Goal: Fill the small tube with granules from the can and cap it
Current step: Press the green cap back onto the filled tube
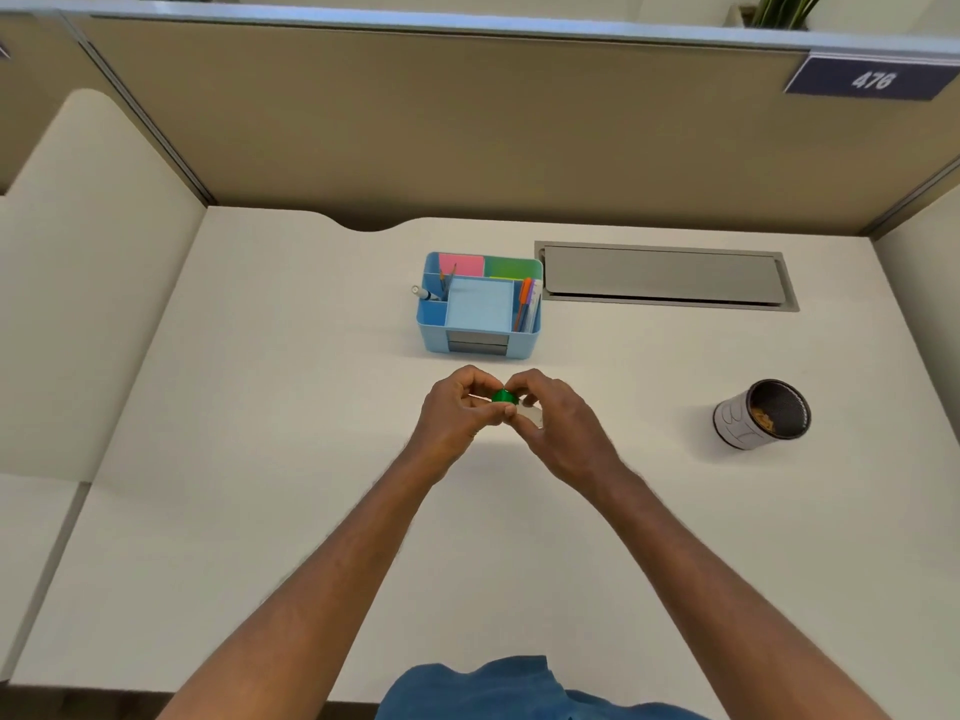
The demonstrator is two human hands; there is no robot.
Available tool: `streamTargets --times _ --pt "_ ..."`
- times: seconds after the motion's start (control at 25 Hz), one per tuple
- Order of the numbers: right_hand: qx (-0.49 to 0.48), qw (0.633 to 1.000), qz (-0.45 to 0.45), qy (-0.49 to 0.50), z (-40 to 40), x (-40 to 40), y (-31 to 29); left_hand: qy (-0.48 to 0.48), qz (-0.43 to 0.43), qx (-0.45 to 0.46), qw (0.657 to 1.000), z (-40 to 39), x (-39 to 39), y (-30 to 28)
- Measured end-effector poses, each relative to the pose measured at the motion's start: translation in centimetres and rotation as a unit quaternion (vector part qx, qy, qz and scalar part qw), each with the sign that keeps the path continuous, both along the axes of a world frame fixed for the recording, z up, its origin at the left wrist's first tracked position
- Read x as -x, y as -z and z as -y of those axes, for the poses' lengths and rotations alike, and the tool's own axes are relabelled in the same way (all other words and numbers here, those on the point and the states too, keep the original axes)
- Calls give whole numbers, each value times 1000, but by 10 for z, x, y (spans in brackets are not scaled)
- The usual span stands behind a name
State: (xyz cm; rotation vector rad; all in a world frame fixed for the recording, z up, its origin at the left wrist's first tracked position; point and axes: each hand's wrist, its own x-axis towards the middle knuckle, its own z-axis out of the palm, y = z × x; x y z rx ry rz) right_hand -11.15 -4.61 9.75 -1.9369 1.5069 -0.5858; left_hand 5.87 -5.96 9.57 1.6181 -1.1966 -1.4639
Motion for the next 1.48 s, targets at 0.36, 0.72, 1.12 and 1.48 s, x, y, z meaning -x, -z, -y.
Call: streamTargets --times 0.36,0.72,1.12,1.48 --pt "-85 956 243 143 116 -71 -5 -219 19 -50 974 91 -81 35" --pt "-29 989 106 97 170 -127 34 -240 44 -46 969 137 -87 66" --pt "-35 992 -117 12 172 -134 43 -238 26 -28 970 138 -84 77" --pt "-49 972 -226 -39 169 -135 47 -238 44 -30 970 138 -81 75"
